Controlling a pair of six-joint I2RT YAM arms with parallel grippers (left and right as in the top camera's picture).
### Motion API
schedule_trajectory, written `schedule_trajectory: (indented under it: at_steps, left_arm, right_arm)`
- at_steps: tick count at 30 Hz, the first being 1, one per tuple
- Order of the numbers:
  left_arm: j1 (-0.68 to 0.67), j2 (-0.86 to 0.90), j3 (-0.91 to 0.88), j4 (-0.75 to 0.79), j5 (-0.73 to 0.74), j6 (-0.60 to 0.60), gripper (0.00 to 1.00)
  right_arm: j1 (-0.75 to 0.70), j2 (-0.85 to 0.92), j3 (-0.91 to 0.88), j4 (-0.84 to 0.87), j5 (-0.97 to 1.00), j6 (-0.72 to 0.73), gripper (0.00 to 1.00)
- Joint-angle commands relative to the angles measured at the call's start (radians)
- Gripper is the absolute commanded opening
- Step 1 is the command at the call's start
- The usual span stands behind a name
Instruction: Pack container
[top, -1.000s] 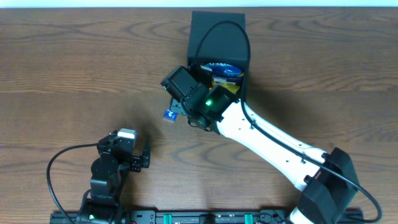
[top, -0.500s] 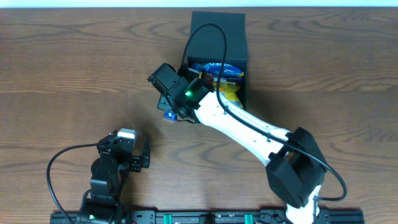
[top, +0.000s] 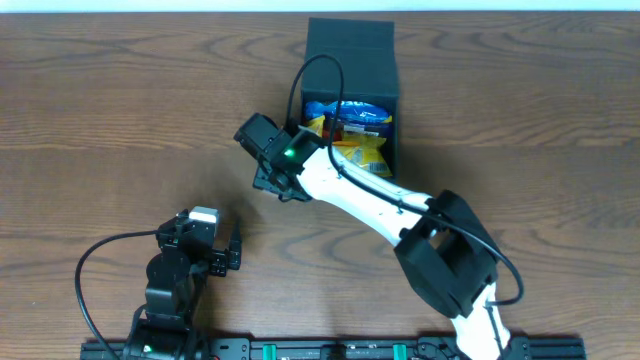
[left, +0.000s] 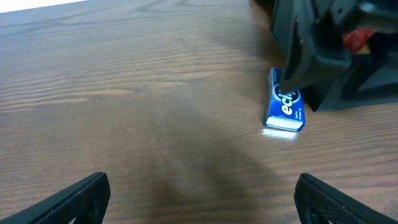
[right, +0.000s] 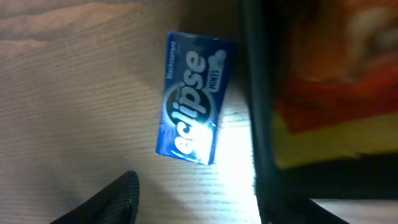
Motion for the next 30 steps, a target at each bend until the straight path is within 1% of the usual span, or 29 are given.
schedule_trajectory:
  at_steps: [1,3,10,16,21,26,30]
  left_arm:
    - [0.003,-0.008,-0.029,-0.008,-0.012,0.01,0.95]
    - [0.003,-0.008,-0.029,-0.008,-0.012,0.01,0.95]
    - [0.003,-0.008,-0.029,-0.008,-0.012,0.01,0.95]
    - [0.003,-0.008,-0.029,-0.008,-0.012,0.01,0.95]
    - [0.003,-0.008,-0.029,-0.008,-0.012,0.01,0.95]
    - [0.003,-0.008,-0.029,-0.008,-0.012,0.01,0.95]
    - [0.003,-0.008,-0.029,-0.008,-0.012,0.01,0.95]
  right_arm:
    - [0.009,0.029,0.02,0.025,-0.027,-0.007,0.59]
    - [0.006,0.039,0.02,0.066,-0.066,0.01,0.57]
    - [-0.011,0.058,0.02,0.091,-0.056,0.126,0.56]
    - [-0.04,0.058,0.027,0.084,-0.042,0.127,0.55]
    - [-0.041,0.058,0.027,0.091,-0.022,0.093,0.56]
    - [-0.007,0.058,0.036,0.068,0.009,0.041,0.55]
    - [0.029,0.058,0.078,0.061,0.023,-0.095,0.55]
